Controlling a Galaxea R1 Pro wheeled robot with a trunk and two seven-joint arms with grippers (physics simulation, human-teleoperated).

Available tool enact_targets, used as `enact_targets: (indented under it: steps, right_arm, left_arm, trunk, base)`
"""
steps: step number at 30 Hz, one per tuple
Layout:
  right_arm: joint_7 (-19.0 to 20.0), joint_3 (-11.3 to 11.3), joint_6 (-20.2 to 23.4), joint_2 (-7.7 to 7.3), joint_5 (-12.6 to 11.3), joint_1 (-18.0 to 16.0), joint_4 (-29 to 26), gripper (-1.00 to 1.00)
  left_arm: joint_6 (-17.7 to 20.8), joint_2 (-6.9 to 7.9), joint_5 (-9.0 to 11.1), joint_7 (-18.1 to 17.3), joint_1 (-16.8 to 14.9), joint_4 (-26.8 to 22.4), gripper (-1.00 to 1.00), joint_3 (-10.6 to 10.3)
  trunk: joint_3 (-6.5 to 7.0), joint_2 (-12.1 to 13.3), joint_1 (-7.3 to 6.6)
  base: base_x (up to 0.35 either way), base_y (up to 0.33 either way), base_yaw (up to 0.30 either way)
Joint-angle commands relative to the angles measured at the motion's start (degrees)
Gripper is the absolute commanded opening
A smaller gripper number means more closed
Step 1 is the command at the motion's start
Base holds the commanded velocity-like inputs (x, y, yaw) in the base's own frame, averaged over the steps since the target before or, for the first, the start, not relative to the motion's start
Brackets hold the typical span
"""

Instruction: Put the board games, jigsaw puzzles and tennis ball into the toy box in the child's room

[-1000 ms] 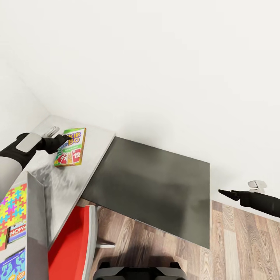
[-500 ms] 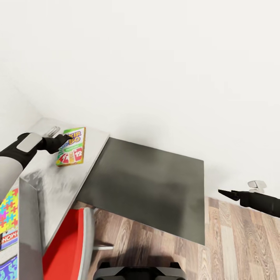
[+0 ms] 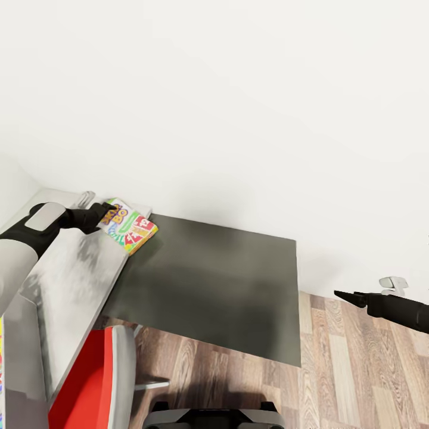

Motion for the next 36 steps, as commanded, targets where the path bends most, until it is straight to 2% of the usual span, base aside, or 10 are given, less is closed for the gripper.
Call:
enact_targets:
  steps: [1, 10, 22, 31, 36]
  right_arm:
    - [0.30, -0.05, 0.23, 0.00, 0.16, -0.05, -0.02, 1.00]
    - [0.29, -0.05, 0.22, 0.01, 0.19, -0.05, -0.02, 1.00]
    - [0.29, -0.05, 0.23, 0.01, 0.19, -0.05, -0.02, 1.00]
    - [0.29, 0.05, 0.19, 0.20, 0.17, -0.05, -0.02, 1.00]
    - [0.29, 0.10, 0.18, 0.29, 0.18, -0.05, -0.02, 1.00]
  left_arm:
    - [0.06, 0.05, 0.95, 0.49, -0.03, -0.14, 1.00, -0.32]
    - [0.16, 0.02, 2.04, 0.48, -0.02, -0.20, 1.00, -0.33]
    - [0.18, 0.04, 2.31, 0.40, 0.00, -0.21, 1.00, -0.33]
    - [0.36, 0.36, 2.41, -1.01, 0.31, -0.29, 1.00, -0.23]
    - [0.55, 0.50, 4.06, -2.58, 0.63, -0.36, 1.00, 0.50]
  trunk:
    - [-0.08, -0.09, 0.03]
    - [-0.08, -0.09, 0.03]
    - [-0.08, -0.09, 0.03]
    - [-0.08, -0.09, 0.03]
    - [-0.08, -0.09, 0.03]
  base:
    - [0.000, 0.000, -0.048]
    - [0.000, 0.000, -0.020]
    - [0.000, 0.000, -0.003]
    - [0.000, 0.000, 0.000]
    - [0.000, 0.000, 0.000]
